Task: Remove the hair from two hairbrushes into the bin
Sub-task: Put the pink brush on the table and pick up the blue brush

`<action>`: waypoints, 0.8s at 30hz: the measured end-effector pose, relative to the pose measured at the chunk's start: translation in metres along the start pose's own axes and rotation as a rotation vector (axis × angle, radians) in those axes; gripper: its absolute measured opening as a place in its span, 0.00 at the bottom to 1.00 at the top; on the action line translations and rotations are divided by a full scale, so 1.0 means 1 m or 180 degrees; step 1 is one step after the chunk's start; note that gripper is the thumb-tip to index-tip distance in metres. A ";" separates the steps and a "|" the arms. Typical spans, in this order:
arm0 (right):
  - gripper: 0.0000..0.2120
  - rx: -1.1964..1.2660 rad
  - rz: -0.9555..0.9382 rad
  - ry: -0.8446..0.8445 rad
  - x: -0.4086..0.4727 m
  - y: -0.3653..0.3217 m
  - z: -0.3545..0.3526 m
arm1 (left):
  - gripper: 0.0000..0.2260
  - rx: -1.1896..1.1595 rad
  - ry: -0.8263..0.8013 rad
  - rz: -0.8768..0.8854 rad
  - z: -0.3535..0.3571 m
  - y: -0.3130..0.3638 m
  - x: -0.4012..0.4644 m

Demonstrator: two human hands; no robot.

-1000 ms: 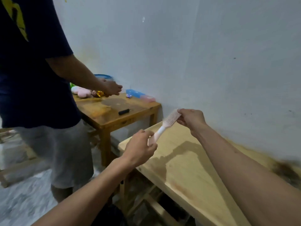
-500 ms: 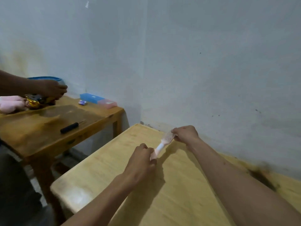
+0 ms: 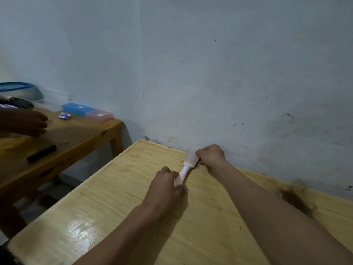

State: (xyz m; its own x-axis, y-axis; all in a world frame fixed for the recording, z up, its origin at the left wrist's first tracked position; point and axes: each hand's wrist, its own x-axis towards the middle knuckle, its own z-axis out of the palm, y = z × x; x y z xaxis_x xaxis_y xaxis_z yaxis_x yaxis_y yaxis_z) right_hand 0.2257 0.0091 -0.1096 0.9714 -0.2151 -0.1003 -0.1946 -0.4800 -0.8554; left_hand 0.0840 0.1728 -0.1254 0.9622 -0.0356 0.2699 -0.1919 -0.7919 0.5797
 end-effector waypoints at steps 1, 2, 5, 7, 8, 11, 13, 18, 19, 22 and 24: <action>0.10 0.0002 -0.0019 0.0001 0.000 0.000 -0.001 | 0.16 0.0014 -0.0001 -0.0005 0.001 -0.001 0.001; 0.09 0.0014 -0.0040 -0.0010 0.001 0.001 -0.002 | 0.16 0.0033 -0.0011 -0.0012 0.002 -0.001 0.001; 0.18 -0.0049 -0.0070 -0.0090 -0.002 0.002 -0.004 | 0.19 0.0046 -0.0040 -0.0022 0.000 0.000 -0.001; 0.17 -0.0129 -0.0137 -0.0122 -0.012 -0.003 -0.011 | 0.26 0.0021 -0.0071 -0.0028 -0.003 0.005 -0.004; 0.12 -0.0182 -0.0189 -0.0140 -0.017 -0.007 -0.018 | 0.31 0.0028 -0.0079 -0.0044 -0.004 0.009 -0.005; 0.13 -0.0446 -0.0390 -0.0191 -0.027 -0.023 -0.050 | 0.35 0.0163 0.0180 0.0013 -0.006 0.029 -0.009; 0.15 -0.0385 -0.0370 -0.0308 -0.037 -0.033 -0.080 | 0.31 0.0157 0.0272 0.0151 -0.001 0.053 -0.017; 0.17 -0.1099 -0.0304 -0.0625 -0.062 -0.034 -0.164 | 0.29 -0.0087 -0.0471 0.0211 0.033 0.136 -0.049; 0.19 -0.1347 -0.0272 -0.0593 -0.067 -0.029 -0.180 | 0.30 -0.0084 -0.0633 0.0164 0.042 0.151 -0.056; 0.29 -0.2193 -0.0053 -0.0468 -0.089 -0.011 -0.218 | 0.33 0.0053 -0.0951 0.0120 0.063 0.190 -0.078; 0.35 -0.2661 0.0033 -0.0463 -0.107 0.003 -0.233 | 0.34 0.0147 -0.1103 0.0196 0.074 0.212 -0.091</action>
State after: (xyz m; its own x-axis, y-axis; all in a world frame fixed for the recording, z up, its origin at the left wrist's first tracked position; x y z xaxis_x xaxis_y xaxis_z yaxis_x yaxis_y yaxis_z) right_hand 0.0893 -0.1679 0.0170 0.9657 -0.1391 -0.2194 -0.1846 -0.9617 -0.2027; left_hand -0.0302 -0.0370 -0.0833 0.9590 -0.2825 0.0219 -0.2502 -0.8082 0.5330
